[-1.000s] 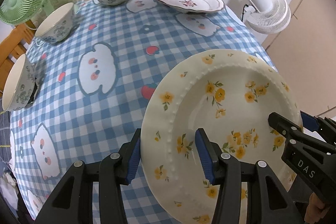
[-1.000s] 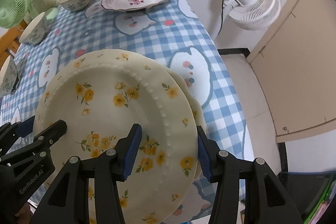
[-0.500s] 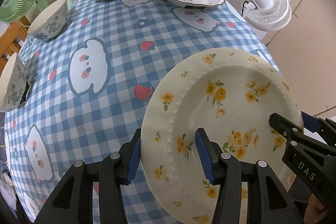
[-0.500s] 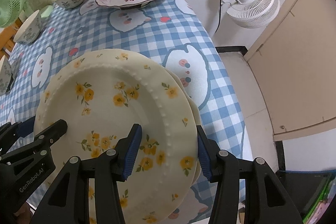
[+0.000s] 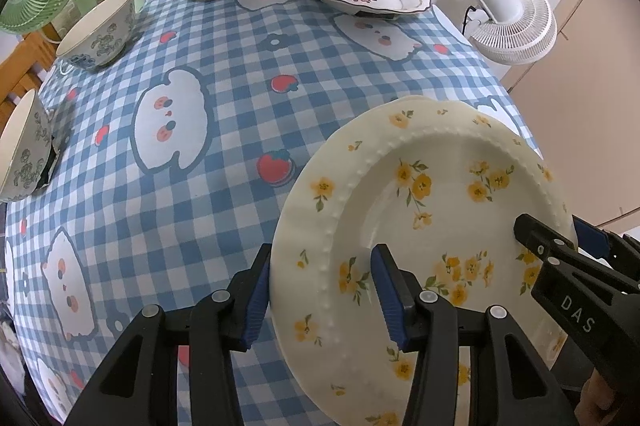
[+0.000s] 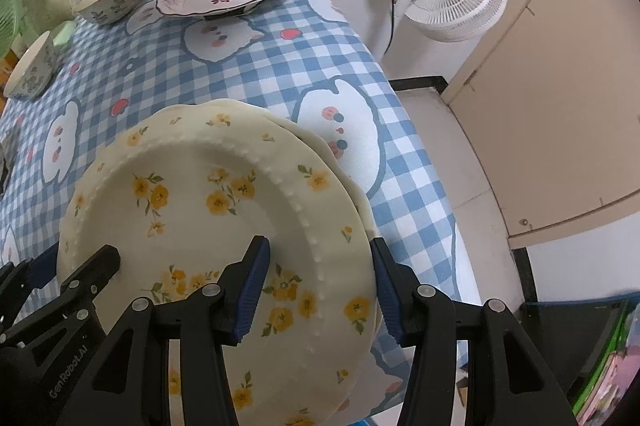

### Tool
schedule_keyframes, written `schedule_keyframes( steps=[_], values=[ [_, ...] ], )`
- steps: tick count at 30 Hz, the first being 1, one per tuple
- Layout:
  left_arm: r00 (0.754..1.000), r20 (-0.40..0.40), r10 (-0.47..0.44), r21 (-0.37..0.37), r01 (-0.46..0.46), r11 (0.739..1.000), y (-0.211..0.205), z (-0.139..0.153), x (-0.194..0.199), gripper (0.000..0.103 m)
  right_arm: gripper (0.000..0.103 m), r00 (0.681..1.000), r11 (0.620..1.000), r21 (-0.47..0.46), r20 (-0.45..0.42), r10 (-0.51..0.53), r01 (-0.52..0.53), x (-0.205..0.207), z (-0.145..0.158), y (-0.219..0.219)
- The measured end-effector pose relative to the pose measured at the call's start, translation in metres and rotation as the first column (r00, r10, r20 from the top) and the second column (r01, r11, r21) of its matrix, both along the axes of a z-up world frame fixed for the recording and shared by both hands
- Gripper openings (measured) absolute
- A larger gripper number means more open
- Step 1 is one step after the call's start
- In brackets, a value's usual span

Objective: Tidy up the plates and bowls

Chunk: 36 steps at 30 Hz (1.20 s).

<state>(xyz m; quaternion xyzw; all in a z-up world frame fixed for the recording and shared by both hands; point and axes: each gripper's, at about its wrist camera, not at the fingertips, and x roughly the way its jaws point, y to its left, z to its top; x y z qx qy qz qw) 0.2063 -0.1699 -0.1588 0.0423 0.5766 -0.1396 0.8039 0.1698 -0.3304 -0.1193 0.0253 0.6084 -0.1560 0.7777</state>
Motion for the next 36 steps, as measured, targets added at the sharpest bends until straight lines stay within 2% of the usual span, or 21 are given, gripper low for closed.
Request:
schedule_keyframes(
  steps=[3,11,14,18,24,27,36],
  values=[
    [1.000,0.014,-0.007,0.000,0.007,1.000,-0.001,0.002,-0.001,0.043,0.057,0.999,0.998,-0.049,-0.023,0.025,-0.026,-0.001,-0.002,0.007],
    [0.999,0.039,-0.023,0.032,0.021,0.999,-0.004,0.003,-0.003,0.045,0.057,1.000,0.999,-0.030,-0.016,0.018,-0.019,-0.004,-0.001,0.004],
    [0.999,0.044,-0.031,0.049,0.029,0.998,-0.008,0.002,-0.004,0.050,0.062,1.000,1.000,-0.031,-0.027,0.005,-0.006,-0.006,-0.003,0.001],
    [0.998,0.044,-0.034,0.054,0.032,0.998,-0.016,0.000,-0.004,0.061,0.063,0.999,1.000,-0.011,-0.038,-0.017,0.017,-0.004,-0.010,-0.006],
    [0.998,0.047,-0.032,0.072,0.028,0.997,-0.024,-0.003,-0.002,0.065,0.063,1.000,1.000,0.006,-0.012,-0.002,0.002,0.002,-0.012,-0.011],
    [0.999,0.045,-0.026,0.075,0.023,0.997,-0.025,-0.004,-0.001,0.068,0.066,1.000,0.999,0.036,-0.011,-0.017,0.017,0.006,-0.014,-0.018],
    [0.999,0.037,0.026,0.075,-0.029,0.997,-0.032,-0.008,0.005,0.078,0.068,1.000,0.999,0.052,0.008,0.006,-0.007,0.023,-0.015,-0.023]
  ],
)
